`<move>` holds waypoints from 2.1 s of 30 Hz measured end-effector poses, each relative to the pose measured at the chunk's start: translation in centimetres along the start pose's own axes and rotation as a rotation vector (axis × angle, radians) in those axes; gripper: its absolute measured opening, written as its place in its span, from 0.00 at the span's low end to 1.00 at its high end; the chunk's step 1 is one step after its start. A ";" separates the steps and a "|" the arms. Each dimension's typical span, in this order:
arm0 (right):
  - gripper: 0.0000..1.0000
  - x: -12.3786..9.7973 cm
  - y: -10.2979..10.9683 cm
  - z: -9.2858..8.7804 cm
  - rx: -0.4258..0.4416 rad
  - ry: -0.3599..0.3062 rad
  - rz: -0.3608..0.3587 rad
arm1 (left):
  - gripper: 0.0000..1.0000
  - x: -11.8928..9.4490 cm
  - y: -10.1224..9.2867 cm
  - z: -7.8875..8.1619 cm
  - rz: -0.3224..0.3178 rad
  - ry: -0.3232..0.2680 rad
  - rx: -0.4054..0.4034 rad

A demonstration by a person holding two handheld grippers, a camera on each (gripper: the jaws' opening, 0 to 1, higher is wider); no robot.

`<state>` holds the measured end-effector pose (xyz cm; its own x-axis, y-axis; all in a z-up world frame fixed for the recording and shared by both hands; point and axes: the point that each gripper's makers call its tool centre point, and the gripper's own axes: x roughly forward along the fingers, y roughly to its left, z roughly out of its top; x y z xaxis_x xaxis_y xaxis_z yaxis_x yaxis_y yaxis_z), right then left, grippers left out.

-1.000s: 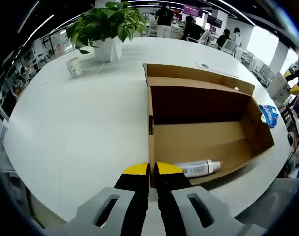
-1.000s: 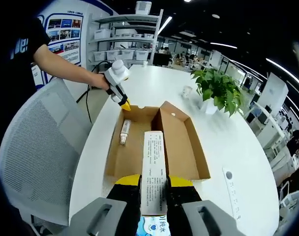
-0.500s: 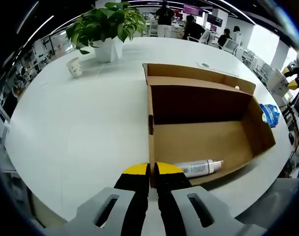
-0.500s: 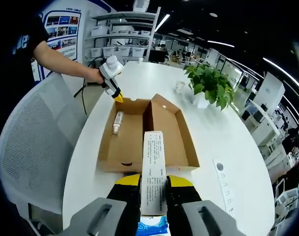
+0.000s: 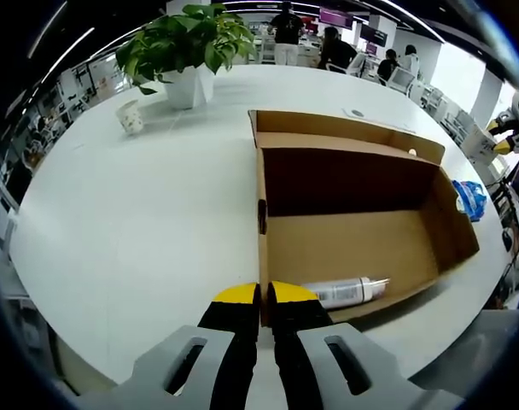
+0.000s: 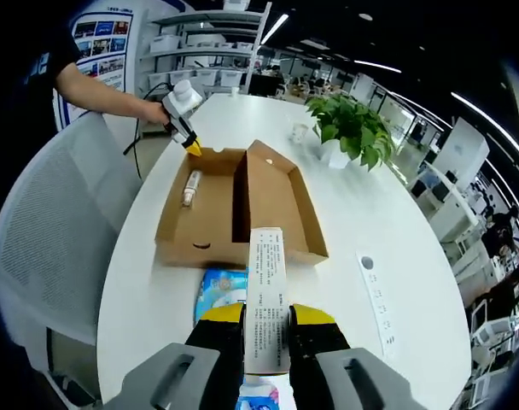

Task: Operate the shoe box by opening the lid, removing the specified soft item, and placing it in the target area until the item is outside and the box remains undamaged.

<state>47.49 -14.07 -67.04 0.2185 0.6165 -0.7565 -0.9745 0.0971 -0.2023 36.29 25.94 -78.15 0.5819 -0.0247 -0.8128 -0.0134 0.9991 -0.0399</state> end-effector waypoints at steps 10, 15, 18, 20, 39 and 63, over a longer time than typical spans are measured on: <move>0.15 -0.6 -1.4 -3.3 0.010 0.036 -0.017 | 0.02 0.7 0.7 0.2 -0.004 -0.008 0.007; 0.15 -0.7 -2.3 -5.3 0.004 0.059 -0.020 | 0.02 1.0 1.0 0.4 -0.001 -0.009 0.014; 0.15 -0.6 -2.7 -6.3 0.005 0.071 -0.022 | 0.02 1.1 1.2 0.4 -0.008 -0.014 0.011; 0.15 -0.6 -3.0 -7.0 0.004 0.084 -0.021 | 0.02 1.2 1.2 0.5 -0.005 -0.014 0.011; 0.15 0.7 -4.9 -13.1 0.009 0.190 -0.006 | 0.02 1.2 0.8 0.4 0.005 -0.005 0.019; 0.16 2.3 -4.9 -19.2 -0.065 0.364 0.044 | 0.02 1.2 0.7 0.4 0.008 -0.005 0.023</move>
<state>53.73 -28.16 -79.74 0.1914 0.2992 -0.9348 -0.9807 0.0197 -0.1945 37.31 26.65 -78.92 0.5863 -0.0169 -0.8099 0.0009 0.9998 -0.0202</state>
